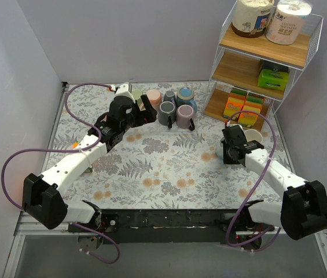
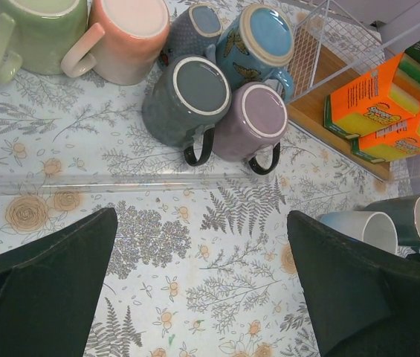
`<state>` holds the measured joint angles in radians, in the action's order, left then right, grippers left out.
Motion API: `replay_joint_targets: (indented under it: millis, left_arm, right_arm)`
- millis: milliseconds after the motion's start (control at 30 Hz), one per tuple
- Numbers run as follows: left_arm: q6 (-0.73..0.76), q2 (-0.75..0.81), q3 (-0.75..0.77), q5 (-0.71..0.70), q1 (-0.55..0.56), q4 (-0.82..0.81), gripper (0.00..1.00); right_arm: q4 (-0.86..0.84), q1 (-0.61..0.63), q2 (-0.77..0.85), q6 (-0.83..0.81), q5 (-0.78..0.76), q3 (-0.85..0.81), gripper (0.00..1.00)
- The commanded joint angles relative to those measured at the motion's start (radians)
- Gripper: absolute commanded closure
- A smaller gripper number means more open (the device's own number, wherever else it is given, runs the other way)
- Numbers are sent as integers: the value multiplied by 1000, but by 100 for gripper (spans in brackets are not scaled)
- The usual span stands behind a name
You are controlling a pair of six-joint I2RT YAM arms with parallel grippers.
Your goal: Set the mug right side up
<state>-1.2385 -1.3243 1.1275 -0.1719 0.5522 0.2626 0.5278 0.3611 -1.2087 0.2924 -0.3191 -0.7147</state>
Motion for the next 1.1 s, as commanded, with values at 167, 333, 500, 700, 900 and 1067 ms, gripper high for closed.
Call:
replay_joint_targets:
  millis: [167,333,500,700,900,1067]
  left_arm:
    - [-3,0,6,2,2,12,2]
    - [-4,-3,6,0,3,12,2]
    - [-7,-15,15,9,2,9,2]
    - [4,-64,18,92,3,-2,2]
    - [13,-151,15,101,17,-49,2]
    - [33,-279,78,49,58,-101,2]
  right_arm:
    - [-25,-1,-11,-35,-11,-52,66]
    - [-37,-1,11,-48,24,-42,50]
    - [-25,-1,43,-41,46,-58,36]
    - [43,-1,95,-35,78,-173,23]
    - [92,-2,152,-10,42,-288,8]
    - [93,-1,140,-24,63,-371,9]
